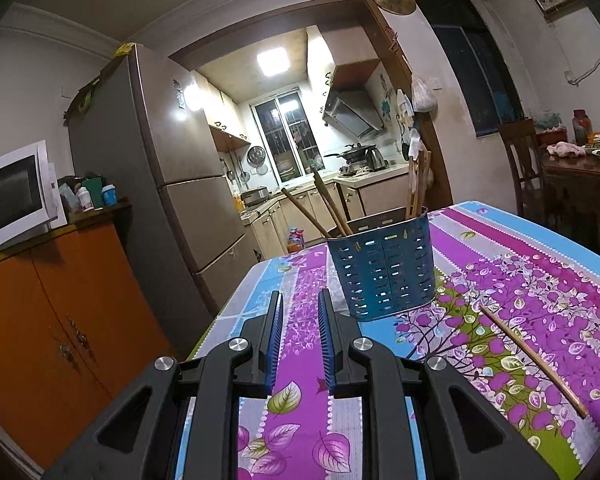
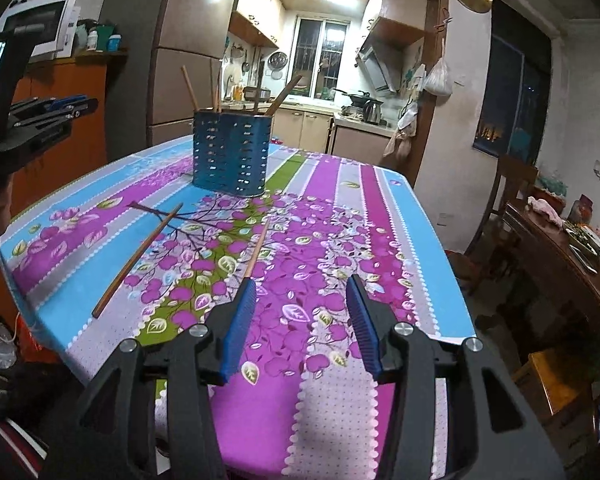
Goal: Organize utensils
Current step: 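Withdraw both tools and move them back to the last chopsticks, then close the left tool on a chopstick while the right tool grasps another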
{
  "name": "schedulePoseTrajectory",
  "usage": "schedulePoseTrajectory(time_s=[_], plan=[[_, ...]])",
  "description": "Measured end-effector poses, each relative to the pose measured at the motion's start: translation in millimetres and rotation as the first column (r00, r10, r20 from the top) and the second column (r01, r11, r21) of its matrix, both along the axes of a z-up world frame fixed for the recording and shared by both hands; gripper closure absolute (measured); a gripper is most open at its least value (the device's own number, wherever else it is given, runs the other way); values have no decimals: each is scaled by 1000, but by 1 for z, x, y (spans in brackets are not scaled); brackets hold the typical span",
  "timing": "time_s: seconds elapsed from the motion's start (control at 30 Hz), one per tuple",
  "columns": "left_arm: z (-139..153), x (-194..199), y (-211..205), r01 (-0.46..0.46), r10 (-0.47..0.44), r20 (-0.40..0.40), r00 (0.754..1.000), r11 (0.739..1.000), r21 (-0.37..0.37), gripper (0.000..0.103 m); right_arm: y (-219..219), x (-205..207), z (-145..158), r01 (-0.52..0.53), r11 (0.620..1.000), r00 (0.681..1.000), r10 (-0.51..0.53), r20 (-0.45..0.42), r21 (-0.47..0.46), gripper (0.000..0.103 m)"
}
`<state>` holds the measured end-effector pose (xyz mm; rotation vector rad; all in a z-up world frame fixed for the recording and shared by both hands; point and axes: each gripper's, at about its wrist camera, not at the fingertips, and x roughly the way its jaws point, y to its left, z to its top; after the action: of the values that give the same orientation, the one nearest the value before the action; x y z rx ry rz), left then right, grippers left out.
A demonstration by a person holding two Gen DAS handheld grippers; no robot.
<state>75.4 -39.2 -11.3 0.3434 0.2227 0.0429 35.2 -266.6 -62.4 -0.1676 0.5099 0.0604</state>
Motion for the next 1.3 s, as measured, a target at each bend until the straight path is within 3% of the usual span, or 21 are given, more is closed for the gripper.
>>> schedulePoseTrajectory(time_s=[0.2, 0.3, 0.43, 0.53, 0.73, 0.83, 1.03, 1.1, 1.3], plan=[[-3, -3, 1, 7, -8, -31, 999, 1000, -18, 84, 4, 0, -6, -22, 1000, 999, 22, -24, -1, 57], [-7, -9, 2, 52, -59, -99, 993, 996, -67, 84, 4, -1, -11, -28, 1000, 999, 28, -38, 3, 57], [-22, -28, 6, 190, -230, -227, 946, 964, -185, 84, -1, -9, -16, -18, 1000, 999, 18, -33, 3, 57], [-45, -53, 11, 304, -367, -282, 886, 921, -244, 84, -2, -18, -22, -8, 1000, 1000, 8, -22, -12, 57], [-89, -74, -6, 393, -451, -369, 813, 892, -225, 84, 6, -39, -42, -17, 999, 1000, 16, -2, -29, 57], [-104, -61, -10, 352, -452, -416, 789, 888, -297, 84, 11, -43, -48, -50, 999, 999, 50, 8, 8, 57], [-121, -53, -19, 309, -426, -451, 784, 898, -312, 83, 26, -41, -57, -74, 997, 997, 74, 12, 6, 57], [-122, -53, -22, 308, -420, -439, 794, 901, -306, 79, 28, -36, -60, -79, 997, 997, 79, 4, 19, 57], [-124, -53, -16, 277, -396, -399, 827, 905, -324, 79, 34, -21, -70, -80, 996, 996, 82, -25, 45, 74]])
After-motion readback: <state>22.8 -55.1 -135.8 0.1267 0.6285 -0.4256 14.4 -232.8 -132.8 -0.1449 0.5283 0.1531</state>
